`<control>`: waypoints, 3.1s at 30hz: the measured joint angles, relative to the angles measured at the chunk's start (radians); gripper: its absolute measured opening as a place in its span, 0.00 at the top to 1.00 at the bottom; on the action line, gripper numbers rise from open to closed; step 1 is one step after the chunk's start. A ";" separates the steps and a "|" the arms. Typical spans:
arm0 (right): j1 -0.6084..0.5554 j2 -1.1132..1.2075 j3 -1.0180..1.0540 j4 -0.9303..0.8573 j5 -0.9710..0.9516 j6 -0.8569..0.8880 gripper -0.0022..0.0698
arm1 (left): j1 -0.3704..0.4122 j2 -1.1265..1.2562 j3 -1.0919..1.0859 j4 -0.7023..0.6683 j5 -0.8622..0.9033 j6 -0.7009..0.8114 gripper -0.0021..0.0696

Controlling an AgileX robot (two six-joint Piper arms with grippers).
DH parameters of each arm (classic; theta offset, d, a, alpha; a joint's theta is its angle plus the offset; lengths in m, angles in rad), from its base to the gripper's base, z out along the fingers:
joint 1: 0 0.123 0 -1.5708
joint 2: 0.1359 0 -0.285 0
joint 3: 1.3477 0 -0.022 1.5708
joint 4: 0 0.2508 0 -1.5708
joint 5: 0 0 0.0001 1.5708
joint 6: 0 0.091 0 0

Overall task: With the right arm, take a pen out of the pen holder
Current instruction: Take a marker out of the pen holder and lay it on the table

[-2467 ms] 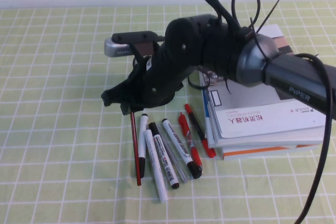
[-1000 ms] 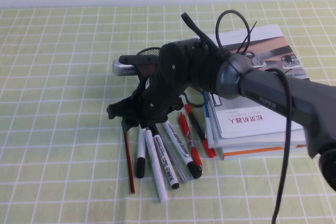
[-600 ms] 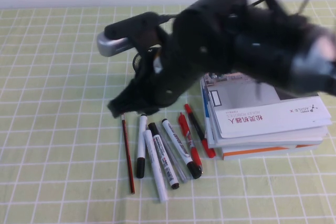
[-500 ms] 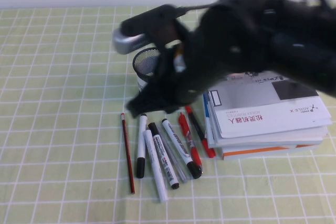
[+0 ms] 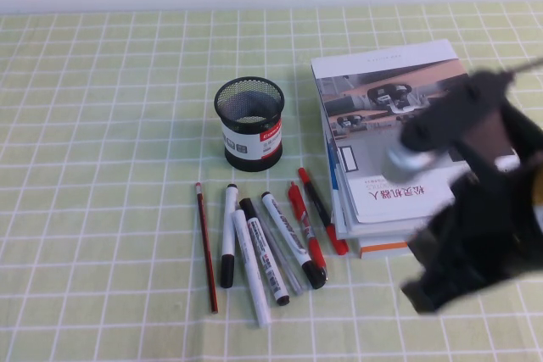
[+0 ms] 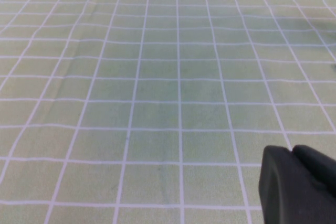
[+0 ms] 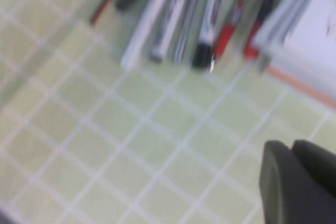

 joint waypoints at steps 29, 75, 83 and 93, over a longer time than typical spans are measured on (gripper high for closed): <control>-0.257 -0.316 0.749 -0.141 -0.867 -0.097 0.99 | 0.000 0.000 0.000 0.000 0.000 0.000 0.98; -0.686 -1.198 1.130 -0.045 -0.802 0.008 0.99 | 0.000 0.000 0.000 0.000 0.000 0.000 0.98; -0.686 -1.198 1.130 0.322 -0.686 -0.426 0.99 | 0.000 0.000 0.000 0.000 0.000 0.000 0.98; -0.686 -1.198 1.130 0.349 -0.585 -0.424 0.99 | 0.000 0.000 0.000 0.000 0.000 0.000 0.98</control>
